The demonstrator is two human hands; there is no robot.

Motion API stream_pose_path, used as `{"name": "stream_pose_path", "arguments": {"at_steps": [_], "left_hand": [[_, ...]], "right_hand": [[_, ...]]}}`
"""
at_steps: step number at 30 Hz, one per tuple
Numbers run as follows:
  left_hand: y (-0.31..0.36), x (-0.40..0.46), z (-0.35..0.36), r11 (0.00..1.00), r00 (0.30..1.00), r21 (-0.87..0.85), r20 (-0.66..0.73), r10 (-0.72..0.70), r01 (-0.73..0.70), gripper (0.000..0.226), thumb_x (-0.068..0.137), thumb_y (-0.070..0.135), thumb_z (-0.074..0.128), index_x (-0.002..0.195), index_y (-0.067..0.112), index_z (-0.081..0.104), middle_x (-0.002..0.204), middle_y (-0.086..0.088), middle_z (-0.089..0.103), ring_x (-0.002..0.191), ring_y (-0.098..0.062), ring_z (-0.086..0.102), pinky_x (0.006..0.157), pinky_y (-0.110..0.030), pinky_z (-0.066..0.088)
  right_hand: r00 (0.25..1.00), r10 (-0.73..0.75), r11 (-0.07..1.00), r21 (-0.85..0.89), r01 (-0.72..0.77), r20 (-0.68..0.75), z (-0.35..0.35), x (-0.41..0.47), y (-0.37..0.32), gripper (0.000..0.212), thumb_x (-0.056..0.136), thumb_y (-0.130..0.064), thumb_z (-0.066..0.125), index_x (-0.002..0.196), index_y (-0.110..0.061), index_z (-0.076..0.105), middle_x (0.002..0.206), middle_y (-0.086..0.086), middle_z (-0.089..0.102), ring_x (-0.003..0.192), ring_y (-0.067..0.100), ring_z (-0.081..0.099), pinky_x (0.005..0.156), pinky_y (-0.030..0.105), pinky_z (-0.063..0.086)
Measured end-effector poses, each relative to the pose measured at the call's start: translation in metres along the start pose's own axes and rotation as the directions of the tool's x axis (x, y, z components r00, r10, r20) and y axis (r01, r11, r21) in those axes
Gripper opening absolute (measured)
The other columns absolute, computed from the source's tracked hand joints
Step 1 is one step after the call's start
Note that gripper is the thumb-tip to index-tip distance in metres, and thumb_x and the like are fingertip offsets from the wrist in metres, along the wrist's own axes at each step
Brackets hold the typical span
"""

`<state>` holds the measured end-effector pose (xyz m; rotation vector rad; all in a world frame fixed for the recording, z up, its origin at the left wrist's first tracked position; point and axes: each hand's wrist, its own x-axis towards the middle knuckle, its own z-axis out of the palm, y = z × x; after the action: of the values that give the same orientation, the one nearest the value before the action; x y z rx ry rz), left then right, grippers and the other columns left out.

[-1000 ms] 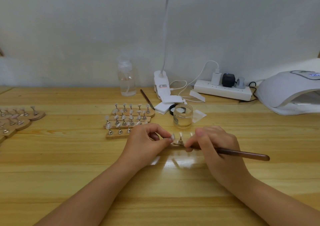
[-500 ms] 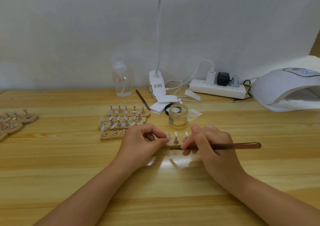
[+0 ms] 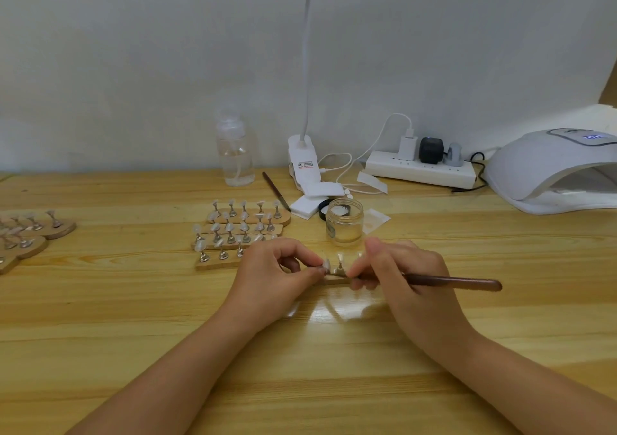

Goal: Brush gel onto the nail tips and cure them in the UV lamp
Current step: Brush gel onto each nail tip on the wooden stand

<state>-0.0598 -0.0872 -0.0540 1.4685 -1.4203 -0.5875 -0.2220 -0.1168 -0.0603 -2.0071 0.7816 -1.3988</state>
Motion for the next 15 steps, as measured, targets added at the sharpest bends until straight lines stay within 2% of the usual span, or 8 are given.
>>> {"name": "stream_pose_path", "arguments": {"at_steps": [4,8,11,15], "left_hand": [[0.0001,0.0,0.0001,1.0,1.0,0.002,0.0,-0.007,0.007,0.016,0.068,0.012,0.078,0.062,0.023,0.068,0.053,0.008,0.052,0.047,0.003,0.045,0.051,-0.005,0.033],[-0.0005,-0.0003,0.0002,1.0,1.0,-0.014,-0.004,-0.014,0.014,0.02,0.068,0.012,0.078,0.059,0.026,0.067,0.051,0.01,0.05,0.045,0.003,0.044,0.049,-0.005,0.032],[-0.0016,0.0005,0.0004,0.999,1.0,-0.019,-0.009,-0.026,0.026,0.021,0.068,0.013,0.078,0.058,0.027,0.066,0.048,0.013,0.049,0.046,0.004,0.044,0.05,-0.005,0.032],[-0.0019,0.0004,0.0008,0.999,1.0,-0.026,-0.002,-0.031,0.031,0.02,0.068,0.014,0.078,0.059,0.027,0.067,0.047,0.014,0.049,0.046,0.004,0.044,0.049,-0.005,0.032]], "right_hand": [[0.999,-0.039,0.999,-0.031,0.038,-0.025,-0.0009,0.0001,-0.0006,0.04,0.089,-0.037,0.038,0.067,-0.021,0.068,0.063,-0.011,0.066,0.067,0.003,0.062,0.07,0.035,0.049],[1.0,0.003,1.0,-0.008,-0.003,-0.004,-0.0005,-0.0005,-0.0008,0.042,0.087,-0.041,0.037,0.064,-0.023,0.067,0.06,-0.011,0.066,0.065,0.001,0.062,0.072,0.03,0.045],[0.999,-0.047,0.998,-0.04,0.045,-0.027,-0.0012,-0.0001,-0.0006,0.04,0.088,-0.038,0.036,0.066,-0.024,0.067,0.061,-0.01,0.065,0.067,0.002,0.062,0.069,0.029,0.047],[1.0,-0.029,1.0,0.006,0.029,-0.001,-0.0007,-0.0008,0.0013,0.043,0.088,-0.036,0.04,0.066,-0.016,0.07,0.059,-0.007,0.066,0.061,-0.004,0.06,0.067,0.011,0.042]]}}
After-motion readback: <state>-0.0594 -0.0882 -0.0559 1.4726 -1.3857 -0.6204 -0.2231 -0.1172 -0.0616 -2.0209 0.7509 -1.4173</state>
